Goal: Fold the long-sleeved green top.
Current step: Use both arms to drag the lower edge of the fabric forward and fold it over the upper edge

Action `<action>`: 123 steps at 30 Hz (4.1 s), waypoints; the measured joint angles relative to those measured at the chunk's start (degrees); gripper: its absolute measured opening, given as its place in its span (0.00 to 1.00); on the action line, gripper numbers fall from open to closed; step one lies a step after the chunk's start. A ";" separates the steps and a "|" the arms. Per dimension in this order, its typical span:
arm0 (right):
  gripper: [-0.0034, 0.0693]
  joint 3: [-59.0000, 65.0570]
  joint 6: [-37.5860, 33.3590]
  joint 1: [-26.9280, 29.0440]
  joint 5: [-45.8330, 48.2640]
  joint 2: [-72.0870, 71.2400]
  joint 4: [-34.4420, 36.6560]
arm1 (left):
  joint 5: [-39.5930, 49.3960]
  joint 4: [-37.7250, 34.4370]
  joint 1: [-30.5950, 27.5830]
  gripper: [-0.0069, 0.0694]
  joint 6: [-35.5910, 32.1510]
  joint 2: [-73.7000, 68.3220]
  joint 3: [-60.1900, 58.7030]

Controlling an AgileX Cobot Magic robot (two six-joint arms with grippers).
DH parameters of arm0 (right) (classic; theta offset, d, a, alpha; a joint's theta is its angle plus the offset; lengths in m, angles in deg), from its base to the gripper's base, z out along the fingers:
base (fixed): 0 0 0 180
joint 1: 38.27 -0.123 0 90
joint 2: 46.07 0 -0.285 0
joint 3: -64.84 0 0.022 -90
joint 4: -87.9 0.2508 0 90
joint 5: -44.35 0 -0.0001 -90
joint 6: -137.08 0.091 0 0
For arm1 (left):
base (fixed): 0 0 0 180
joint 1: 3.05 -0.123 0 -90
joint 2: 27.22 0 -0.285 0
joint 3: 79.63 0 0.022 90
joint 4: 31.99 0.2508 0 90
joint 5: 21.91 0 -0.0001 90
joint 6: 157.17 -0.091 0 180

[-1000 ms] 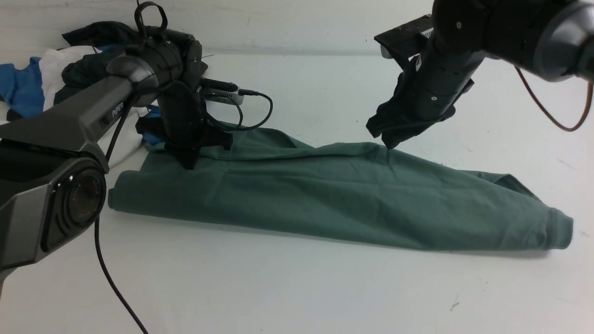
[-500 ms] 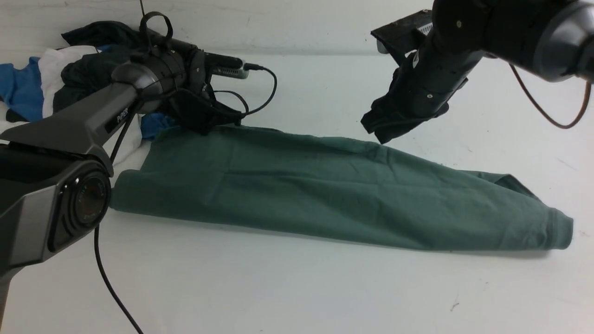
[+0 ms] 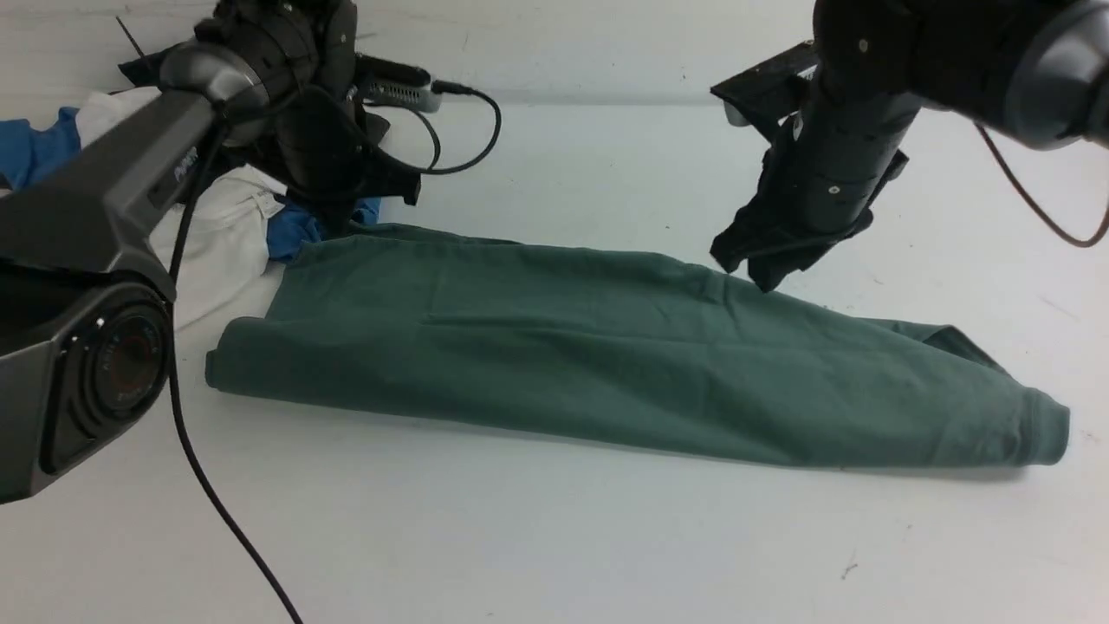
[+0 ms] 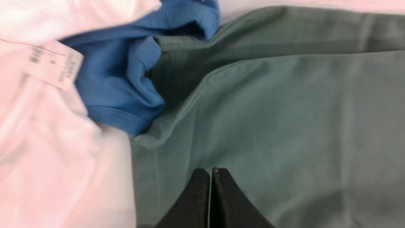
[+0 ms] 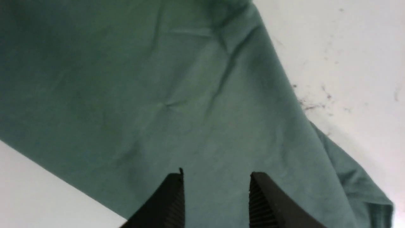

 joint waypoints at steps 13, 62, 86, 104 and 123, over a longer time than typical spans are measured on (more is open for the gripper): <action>0.38 4.32 0.41 22.30 0.11 1.52 10.49 | 0.31 -13.47 0.05 0.09 -4.57 8.36 -16.34; 0.27 2.61 -4.86 20.64 -20.76 12.37 0.39 | 0.04 -17.45 0.05 0.09 -11.45 8.87 -19.04; 0.61 2.61 3.34 20.64 -5.05 7.63 0.80 | -23.41 3.56 -2.29 0.45 6.86 3.71 -18.99; 0.61 2.61 2.67 20.64 -5.30 7.63 2.51 | -33.14 7.71 -2.29 0.56 15.83 -2.03 -18.99; 0.61 2.61 2.67 20.64 -5.90 7.63 4.25 | -35.30 8.22 -0.61 0.12 12.14 4.87 -18.99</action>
